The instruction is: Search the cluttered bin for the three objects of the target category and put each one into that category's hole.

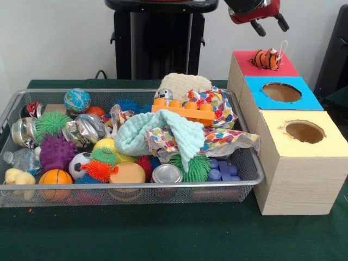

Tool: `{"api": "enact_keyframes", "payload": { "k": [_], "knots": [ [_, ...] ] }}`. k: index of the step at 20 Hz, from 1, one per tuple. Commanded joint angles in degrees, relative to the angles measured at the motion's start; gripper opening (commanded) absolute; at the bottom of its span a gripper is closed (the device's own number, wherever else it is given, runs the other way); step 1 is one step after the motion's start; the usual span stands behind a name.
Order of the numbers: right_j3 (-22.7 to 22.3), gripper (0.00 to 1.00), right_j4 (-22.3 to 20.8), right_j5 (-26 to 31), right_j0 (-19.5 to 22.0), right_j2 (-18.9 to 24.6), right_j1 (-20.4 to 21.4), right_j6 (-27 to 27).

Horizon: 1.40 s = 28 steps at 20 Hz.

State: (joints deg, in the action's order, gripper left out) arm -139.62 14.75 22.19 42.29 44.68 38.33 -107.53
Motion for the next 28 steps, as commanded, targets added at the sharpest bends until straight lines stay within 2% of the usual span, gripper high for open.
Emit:
{"api": "enact_keyframes", "payload": {
  "k": [1,8,10,15,22,28],
  "knots": [
    [10.30,1.00,1.16,10.14,1.43,0.05,3.72,-3.53],
    [14.41,1.00,-1.14,16.66,1.38,-2.04,4.79,-1.31],
    [16.86,1.00,-2.89,18.63,0.39,-3.93,5.00,-1.05],
    [24.43,1.00,-11.43,24.53,-2.85,-9.46,7.36,-1.06],
    [31.70,1.00,-19.52,28.56,-3.61,-11.02,6.93,1.62],
    [38.18,1.00,-24.76,31.06,-4.12,-11.92,3.92,3.49]
  ]
}}
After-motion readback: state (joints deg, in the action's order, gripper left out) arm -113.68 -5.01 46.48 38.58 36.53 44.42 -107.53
